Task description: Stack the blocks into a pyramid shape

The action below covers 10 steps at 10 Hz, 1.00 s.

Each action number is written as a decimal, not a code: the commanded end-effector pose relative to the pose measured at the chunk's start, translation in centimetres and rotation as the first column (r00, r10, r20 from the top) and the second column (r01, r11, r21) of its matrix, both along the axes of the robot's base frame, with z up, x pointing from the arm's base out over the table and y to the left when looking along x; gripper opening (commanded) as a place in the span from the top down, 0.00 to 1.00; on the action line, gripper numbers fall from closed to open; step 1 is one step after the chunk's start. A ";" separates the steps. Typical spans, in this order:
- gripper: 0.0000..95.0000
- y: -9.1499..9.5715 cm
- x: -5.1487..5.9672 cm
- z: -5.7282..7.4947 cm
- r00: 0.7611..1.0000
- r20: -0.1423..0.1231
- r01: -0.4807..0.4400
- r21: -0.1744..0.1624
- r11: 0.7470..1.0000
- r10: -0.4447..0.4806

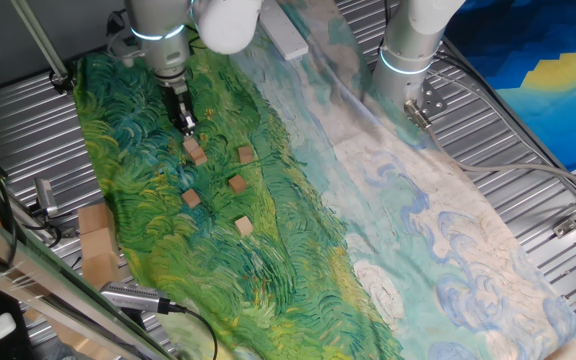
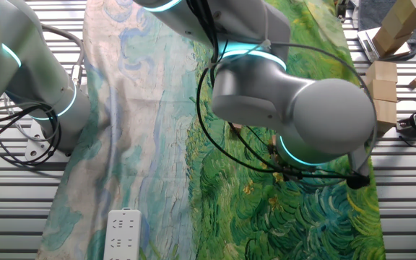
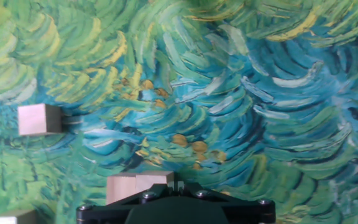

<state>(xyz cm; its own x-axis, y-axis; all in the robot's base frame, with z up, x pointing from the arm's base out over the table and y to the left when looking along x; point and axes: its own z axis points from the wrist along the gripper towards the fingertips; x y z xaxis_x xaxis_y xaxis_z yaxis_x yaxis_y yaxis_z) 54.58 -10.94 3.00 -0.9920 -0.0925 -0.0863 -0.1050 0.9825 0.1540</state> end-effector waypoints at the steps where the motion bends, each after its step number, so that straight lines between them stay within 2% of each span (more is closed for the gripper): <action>1: 1.00 0.0 0.0 0.0 1.000 0.001 -0.009 -0.002 1.000 0.009; 7: 1.00 -1.1 -0.2 0.4 0.999 0.016 -0.039 -0.012 0.999 0.040; 9: 1.00 -1.3 0.0 0.4 0.999 0.019 -0.037 -0.009 0.999 0.037; 10: 1.00 -1.3 0.5 0.4 0.999 0.019 -0.036 -0.010 0.999 0.037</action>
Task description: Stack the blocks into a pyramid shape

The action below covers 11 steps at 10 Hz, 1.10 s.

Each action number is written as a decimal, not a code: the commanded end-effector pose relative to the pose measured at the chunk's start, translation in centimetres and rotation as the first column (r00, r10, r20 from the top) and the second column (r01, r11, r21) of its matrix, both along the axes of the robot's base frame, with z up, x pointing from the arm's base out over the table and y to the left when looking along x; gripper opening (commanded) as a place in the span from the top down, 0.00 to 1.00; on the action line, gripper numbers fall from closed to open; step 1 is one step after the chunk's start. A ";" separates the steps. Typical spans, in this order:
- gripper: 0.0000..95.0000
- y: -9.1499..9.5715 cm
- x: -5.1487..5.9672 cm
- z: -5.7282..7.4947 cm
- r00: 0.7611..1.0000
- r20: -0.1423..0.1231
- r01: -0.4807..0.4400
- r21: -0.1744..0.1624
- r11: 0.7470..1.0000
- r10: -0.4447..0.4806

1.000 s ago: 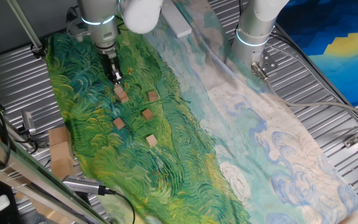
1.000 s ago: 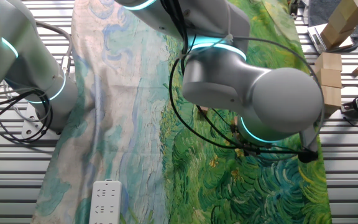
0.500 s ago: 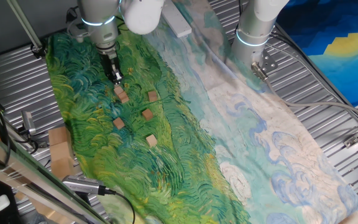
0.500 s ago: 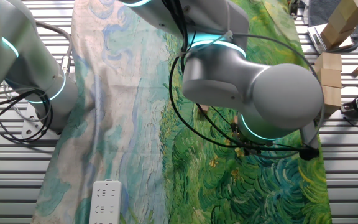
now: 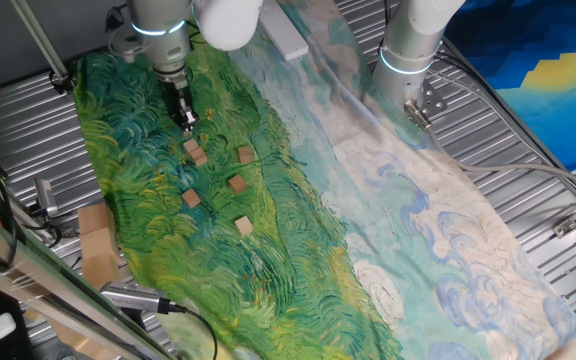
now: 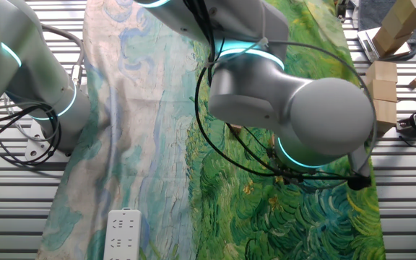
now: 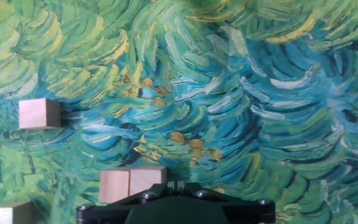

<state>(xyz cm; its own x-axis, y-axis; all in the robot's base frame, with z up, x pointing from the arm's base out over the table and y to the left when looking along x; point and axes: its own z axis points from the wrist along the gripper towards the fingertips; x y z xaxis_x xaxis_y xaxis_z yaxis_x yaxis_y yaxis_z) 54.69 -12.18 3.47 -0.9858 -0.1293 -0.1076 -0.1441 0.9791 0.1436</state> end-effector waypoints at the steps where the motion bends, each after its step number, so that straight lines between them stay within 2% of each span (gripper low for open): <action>1: 1.00 -0.1 0.7 0.0 1.000 -0.004 -0.001 -0.001 1.000 0.001; 2: 1.00 -0.1 1.2 0.2 1.000 -0.009 -0.010 -0.003 1.000 0.010; 4: 1.00 0.0 1.4 0.9 0.999 -0.019 -0.027 -0.005 1.000 0.027; 5: 1.00 0.2 1.4 2.1 0.999 -0.022 -0.029 -0.009 1.000 0.028; 7: 1.00 0.8 1.0 3.8 0.999 -0.022 -0.038 -0.019 0.999 0.037; 8: 1.00 1.5 0.4 4.8 0.999 -0.024 -0.036 -0.022 0.999 0.035; 10: 1.00 3.1 -0.2 5.9 0.998 -0.040 -0.054 -0.036 0.998 0.053; 11: 1.00 3.8 -0.5 6.2 0.996 -0.038 -0.078 -0.042 0.996 0.077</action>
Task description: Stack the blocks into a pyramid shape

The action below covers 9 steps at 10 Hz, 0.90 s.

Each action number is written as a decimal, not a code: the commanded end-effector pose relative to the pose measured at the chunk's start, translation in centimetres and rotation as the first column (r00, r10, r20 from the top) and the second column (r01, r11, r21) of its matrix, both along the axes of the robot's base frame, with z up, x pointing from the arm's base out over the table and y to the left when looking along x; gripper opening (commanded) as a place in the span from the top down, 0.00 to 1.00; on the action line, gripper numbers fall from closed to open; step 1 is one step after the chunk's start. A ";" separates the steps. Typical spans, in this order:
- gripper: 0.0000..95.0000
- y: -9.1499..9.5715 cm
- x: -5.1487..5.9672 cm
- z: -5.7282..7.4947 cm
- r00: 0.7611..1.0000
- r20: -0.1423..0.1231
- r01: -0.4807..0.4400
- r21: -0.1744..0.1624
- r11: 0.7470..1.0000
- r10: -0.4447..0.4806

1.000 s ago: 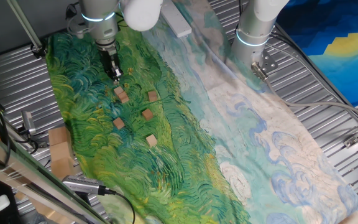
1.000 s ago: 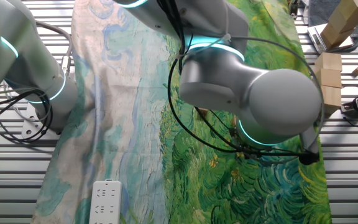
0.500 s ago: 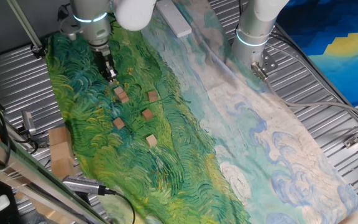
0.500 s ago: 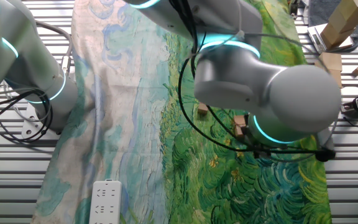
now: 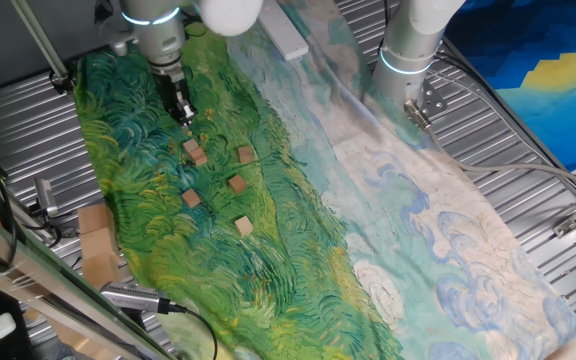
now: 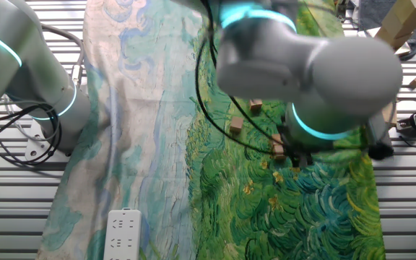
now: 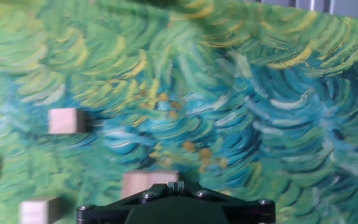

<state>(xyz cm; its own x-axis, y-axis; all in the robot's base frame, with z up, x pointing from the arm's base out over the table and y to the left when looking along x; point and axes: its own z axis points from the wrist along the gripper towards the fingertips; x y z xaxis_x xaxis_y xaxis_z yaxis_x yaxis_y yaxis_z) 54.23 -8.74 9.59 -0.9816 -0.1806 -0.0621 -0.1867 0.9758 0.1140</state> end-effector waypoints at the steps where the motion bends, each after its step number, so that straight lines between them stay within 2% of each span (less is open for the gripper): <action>1: 1.00 1.5 -0.6 0.1 0.998 0.003 -0.063 -0.017 0.998 0.063; 3: 1.00 4.3 -1.6 -0.7 0.993 0.005 -0.121 -0.042 0.992 0.121; 5: 1.00 6.0 -3.0 -1.9 0.991 0.002 -0.133 -0.064 0.989 0.133; 7: 1.00 6.0 -3.0 -1.9 0.985 -0.008 -0.173 -0.058 0.983 0.173; 9: 1.00 6.0 -3.0 -1.9 0.973 -0.005 -0.231 -0.073 0.970 0.231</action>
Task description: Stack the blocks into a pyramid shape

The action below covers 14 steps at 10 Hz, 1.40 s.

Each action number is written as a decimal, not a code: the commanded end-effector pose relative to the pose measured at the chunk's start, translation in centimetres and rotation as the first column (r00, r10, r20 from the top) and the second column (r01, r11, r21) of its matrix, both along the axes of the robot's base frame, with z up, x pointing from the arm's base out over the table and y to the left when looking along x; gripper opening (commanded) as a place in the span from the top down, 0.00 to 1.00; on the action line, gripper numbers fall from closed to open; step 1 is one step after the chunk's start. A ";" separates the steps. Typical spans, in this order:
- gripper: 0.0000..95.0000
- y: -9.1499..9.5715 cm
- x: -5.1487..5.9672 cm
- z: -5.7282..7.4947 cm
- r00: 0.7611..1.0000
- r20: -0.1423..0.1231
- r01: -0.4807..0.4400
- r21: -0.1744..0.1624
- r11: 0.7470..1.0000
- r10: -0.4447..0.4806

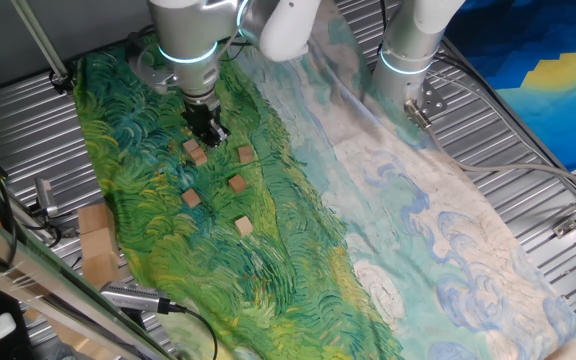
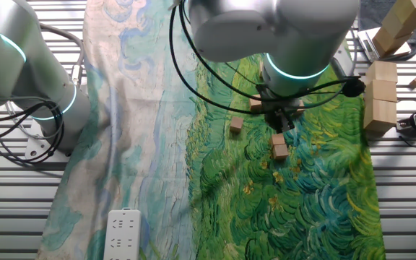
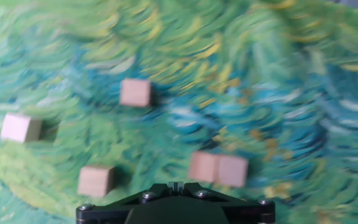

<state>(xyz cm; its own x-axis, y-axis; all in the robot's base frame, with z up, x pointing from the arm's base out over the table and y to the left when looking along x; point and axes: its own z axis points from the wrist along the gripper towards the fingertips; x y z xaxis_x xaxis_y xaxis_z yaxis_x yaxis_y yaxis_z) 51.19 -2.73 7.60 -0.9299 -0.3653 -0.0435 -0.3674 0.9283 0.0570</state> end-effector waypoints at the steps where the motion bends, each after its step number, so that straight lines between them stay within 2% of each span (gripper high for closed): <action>1: 1.00 0.0 0.1 0.1 0.998 0.005 -0.068 -0.015 0.998 0.068; 2: 1.00 0.0 0.1 0.1 0.988 0.011 -0.155 -0.048 0.987 0.155; 3: 1.00 0.0 0.1 0.1 0.952 0.003 -0.302 -0.153 0.941 0.306; 4: 1.00 0.0 0.1 0.1 0.939 -0.002 -0.339 -0.178 0.924 0.344; 5: 1.00 0.0 0.1 0.1 0.901 -0.019 -0.428 -0.195 0.882 0.433; 8: 1.00 0.0 0.1 0.1 0.838 -0.042 -0.542 -0.169 0.823 0.544; 9: 1.00 0.0 0.1 0.1 0.824 -0.040 -0.563 -0.160 0.811 0.565; 12: 1.00 0.0 0.1 0.1 0.805 -0.058 -0.590 -0.173 0.789 0.590; 13: 1.00 0.0 0.1 0.1 0.800 -0.061 -0.598 -0.166 0.785 0.597; 14: 0.80 0.0 0.1 0.1 0.800 -0.059 -0.598 -0.161 0.785 0.597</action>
<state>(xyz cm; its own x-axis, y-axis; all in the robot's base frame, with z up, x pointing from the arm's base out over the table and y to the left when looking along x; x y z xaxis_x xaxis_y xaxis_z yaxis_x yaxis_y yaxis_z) 51.29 -2.82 7.63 -0.5226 -0.8495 0.0725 -0.8521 0.5177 -0.0767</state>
